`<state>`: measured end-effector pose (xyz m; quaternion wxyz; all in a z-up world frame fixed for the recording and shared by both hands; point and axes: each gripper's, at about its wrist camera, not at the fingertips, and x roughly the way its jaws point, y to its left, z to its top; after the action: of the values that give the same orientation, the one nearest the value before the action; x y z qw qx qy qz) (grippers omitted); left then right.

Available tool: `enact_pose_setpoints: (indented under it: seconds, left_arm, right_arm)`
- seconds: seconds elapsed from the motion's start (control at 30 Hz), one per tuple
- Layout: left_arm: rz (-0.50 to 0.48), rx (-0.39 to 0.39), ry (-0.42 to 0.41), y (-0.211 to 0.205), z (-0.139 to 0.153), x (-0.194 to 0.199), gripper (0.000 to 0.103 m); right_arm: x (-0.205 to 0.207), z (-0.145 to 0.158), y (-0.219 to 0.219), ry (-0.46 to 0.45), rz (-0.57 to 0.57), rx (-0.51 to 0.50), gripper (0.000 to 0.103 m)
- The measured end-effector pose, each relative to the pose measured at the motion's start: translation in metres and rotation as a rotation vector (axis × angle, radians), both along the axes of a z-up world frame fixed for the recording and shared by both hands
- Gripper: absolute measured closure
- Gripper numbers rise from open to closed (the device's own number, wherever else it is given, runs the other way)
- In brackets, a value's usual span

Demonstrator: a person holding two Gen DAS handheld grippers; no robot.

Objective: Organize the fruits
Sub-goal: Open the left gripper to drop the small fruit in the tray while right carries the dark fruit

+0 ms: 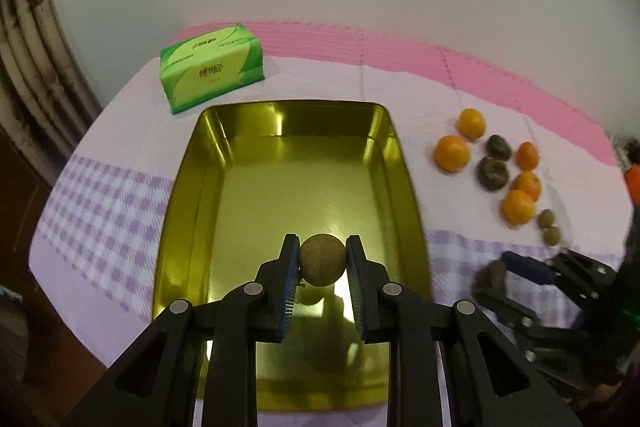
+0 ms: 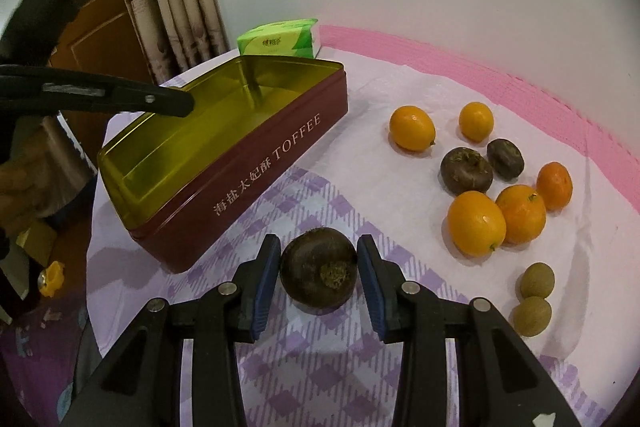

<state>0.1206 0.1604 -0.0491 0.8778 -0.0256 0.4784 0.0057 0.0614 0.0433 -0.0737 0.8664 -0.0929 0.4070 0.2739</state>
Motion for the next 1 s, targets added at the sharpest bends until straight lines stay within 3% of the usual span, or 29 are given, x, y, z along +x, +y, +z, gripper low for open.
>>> enact_pose_setpoints:
  seconds: [0.23, 1.0]
  left_arm:
    - [-0.016, 0.114, 0.007, 0.013, -0.008, 0.034, 0.079]
    - [-0.013, 0.237, 0.080, 0.042, -0.038, 0.094, 0.077]
  right_arm:
    - [0.000, -0.003, -0.002, -0.001, -0.015, 0.019, 0.066]
    - [0.008, -0.010, -0.001, 0.033, -0.027, -0.015, 0.066]
